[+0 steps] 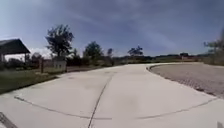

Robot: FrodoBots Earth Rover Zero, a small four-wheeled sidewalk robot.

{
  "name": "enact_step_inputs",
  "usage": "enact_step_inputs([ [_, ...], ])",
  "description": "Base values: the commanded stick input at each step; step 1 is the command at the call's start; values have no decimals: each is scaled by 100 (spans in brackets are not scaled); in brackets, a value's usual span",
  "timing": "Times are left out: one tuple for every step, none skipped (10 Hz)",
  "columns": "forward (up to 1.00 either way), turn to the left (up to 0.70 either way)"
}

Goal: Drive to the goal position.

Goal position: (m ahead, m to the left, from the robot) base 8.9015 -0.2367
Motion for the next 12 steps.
enact_step_inputs([
  [85,0],
  [85,0],
  [85,0],
  [85,0],
  [85,0],
  [85,0],
  [85,0],
  [85,0],
  [85,0],
  [85,0],
  [85,0],
  [85,0],
])
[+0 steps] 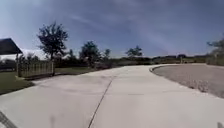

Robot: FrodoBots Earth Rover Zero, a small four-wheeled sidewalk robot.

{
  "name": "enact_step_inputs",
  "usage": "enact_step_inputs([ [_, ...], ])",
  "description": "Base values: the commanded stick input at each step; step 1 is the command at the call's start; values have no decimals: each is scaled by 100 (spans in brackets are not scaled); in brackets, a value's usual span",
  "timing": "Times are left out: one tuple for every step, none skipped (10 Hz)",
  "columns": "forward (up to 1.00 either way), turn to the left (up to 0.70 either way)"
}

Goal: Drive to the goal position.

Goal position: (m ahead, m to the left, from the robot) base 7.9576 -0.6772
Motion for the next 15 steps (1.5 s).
enact_step_inputs([
  [85,0],
  [85,0],
  [85,0],
  [85,0],
  [85,0],
  [85,0],
  [85,0],
  [85,0],
  [85,0],
  [85,0],
  [85,0],
  [85,0],
  [85,0],
  [85,0],
  [85,0],
])
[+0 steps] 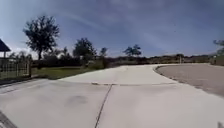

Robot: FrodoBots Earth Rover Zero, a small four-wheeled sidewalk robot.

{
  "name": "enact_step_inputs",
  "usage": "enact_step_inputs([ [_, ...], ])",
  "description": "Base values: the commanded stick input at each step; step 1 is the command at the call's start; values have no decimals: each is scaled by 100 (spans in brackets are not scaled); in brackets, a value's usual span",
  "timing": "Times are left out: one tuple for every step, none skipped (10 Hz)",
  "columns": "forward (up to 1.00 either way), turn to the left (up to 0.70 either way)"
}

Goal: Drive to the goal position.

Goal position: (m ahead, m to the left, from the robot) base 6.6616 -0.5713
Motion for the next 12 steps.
enact_step_inputs([
  [85,0],
  [85,0],
  [85,0],
  [85,0],
  [85,0],
  [85,0],
  [85,0],
  [85,0],
  [85,0],
  [85,0],
  [85,0],
  [85,0],
])
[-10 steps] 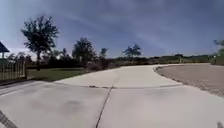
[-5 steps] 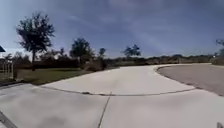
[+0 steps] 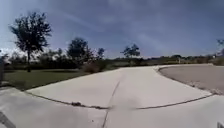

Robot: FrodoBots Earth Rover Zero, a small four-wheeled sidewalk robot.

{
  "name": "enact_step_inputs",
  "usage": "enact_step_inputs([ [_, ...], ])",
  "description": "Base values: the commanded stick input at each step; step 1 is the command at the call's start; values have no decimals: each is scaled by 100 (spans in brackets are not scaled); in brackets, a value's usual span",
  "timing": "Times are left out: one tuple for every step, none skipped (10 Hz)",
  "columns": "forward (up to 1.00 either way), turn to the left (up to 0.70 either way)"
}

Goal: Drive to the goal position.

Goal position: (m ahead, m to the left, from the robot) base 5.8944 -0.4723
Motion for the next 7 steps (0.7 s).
enact_step_inputs([
  [85,0],
  [85,0],
  [85,0],
  [85,0],
  [85,0],
  [85,0],
  [85,0],
])
